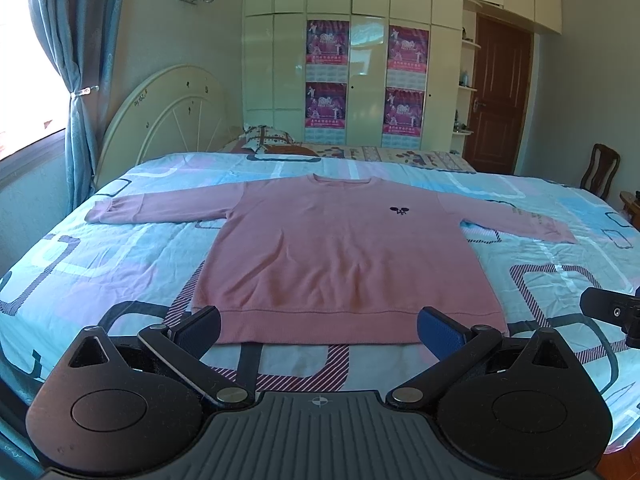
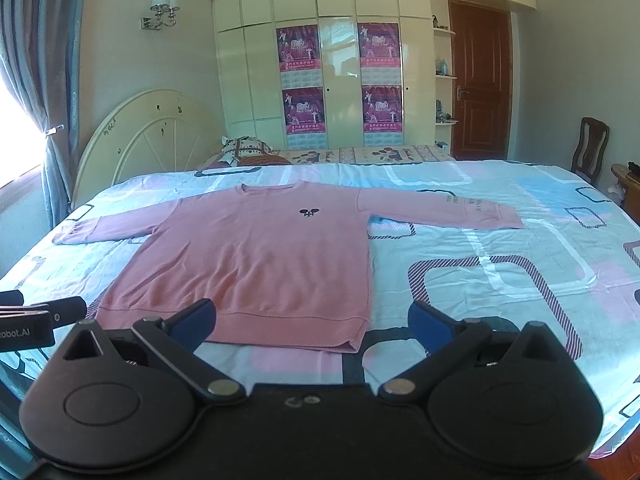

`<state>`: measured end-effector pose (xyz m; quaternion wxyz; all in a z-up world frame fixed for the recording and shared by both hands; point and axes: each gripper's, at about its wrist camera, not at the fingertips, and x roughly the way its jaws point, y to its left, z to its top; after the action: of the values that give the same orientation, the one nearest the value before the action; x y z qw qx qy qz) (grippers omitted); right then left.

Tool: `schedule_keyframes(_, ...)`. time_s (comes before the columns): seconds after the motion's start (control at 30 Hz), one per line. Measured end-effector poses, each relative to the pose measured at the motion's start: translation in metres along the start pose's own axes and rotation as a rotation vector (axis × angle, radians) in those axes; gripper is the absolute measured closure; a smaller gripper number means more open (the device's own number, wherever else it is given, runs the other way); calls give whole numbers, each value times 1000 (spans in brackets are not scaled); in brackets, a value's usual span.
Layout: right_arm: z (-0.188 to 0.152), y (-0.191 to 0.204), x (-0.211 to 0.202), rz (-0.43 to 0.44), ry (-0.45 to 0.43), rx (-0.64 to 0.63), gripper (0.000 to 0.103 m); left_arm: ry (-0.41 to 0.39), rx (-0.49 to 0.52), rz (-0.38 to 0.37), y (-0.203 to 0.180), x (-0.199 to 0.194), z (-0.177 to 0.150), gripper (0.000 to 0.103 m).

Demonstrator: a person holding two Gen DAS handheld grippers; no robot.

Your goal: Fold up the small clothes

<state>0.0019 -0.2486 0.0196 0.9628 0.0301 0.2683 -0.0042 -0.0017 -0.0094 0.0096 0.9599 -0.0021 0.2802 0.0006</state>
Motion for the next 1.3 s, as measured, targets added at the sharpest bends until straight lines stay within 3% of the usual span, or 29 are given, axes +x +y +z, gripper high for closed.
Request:
schedule_keyframes(0.33,5,-2,18,-15,11,1,1,16,-23,22,7,19,3,0)
schedule_keyframes(0.5,12,-3,34,-29,13,6,1,19,-121,46,20,42,11,0)
schedule_keyframes(0.73,28,-4,68,-78,12,10,1,6,-151,-68,24,94,34,0)
schedule_keyframes(0.87,45,-5,90,-114,1,30,0,-2,-142,-109,21,123,54,0)
schedule_keyframes(0.97,58,-3,106,-141,-9,51,1,9,-51,-150,17,142,72,0)
schedule_keyframes(1.3,89,2,156,-227,-27,83,1,-55,29,-184,30,186,107,0)
